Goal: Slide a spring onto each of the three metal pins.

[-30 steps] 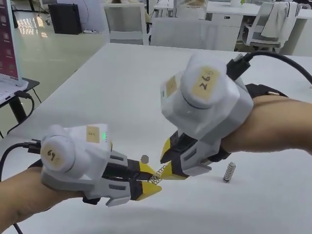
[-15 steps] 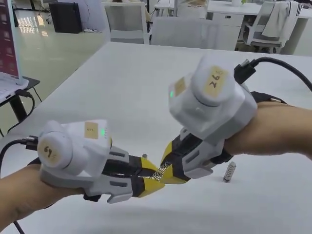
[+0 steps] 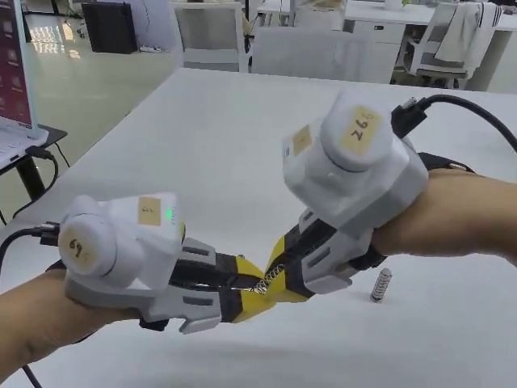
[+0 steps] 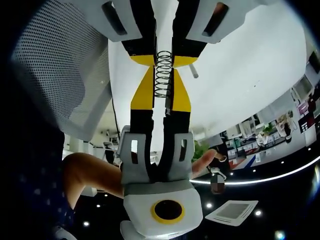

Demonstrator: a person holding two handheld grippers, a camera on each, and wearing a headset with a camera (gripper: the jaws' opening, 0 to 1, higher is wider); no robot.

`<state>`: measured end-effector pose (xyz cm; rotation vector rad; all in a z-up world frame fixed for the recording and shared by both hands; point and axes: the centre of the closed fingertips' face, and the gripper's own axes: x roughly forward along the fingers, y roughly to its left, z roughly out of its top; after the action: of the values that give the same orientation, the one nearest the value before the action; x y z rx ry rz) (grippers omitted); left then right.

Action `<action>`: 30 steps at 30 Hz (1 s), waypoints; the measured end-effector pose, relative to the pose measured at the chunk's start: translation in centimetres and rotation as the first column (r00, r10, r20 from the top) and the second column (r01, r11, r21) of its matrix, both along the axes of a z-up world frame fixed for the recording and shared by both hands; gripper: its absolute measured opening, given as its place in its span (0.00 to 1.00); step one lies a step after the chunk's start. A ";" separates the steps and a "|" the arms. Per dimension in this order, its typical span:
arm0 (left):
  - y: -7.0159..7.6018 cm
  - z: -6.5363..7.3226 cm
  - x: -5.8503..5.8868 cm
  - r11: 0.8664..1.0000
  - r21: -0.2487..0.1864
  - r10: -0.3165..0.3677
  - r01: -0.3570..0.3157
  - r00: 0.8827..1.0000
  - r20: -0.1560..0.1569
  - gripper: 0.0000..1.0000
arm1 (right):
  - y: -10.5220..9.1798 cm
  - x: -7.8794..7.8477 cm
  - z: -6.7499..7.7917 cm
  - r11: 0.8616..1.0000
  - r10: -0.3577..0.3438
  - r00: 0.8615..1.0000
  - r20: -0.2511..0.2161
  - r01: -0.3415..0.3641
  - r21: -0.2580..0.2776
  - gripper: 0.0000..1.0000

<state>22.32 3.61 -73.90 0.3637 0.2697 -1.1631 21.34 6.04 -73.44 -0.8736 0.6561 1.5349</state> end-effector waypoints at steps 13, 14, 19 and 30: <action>0.0 -0.1 0.0 1.000 0.007 -0.007 0.007 1.000 0.000 0.06 | -0.1 0.1 0.0 1.000 0.007 1.000 0.012 -0.007 -0.017 0.09; -0.1 -0.1 0.0 1.000 0.009 -0.007 0.007 1.000 -0.001 0.08 | -0.1 0.1 0.0 1.000 0.007 1.000 0.013 -0.006 -0.019 0.09; 0.1 -0.3 0.0 1.000 0.011 -0.001 0.002 1.000 -0.018 0.12 | -0.2 0.2 0.0 1.000 0.007 1.000 0.016 -0.007 -0.027 0.09; 1.6 -0.7 0.3 0.999 -0.007 0.047 -0.048 0.995 -0.086 0.25 | -0.4 0.5 -0.2 0.999 0.002 1.000 0.021 -0.001 -0.040 0.09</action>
<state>22.59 5.18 -74.61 0.2985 0.3462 -1.1344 21.80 5.59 -73.66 -0.9197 0.6732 1.5160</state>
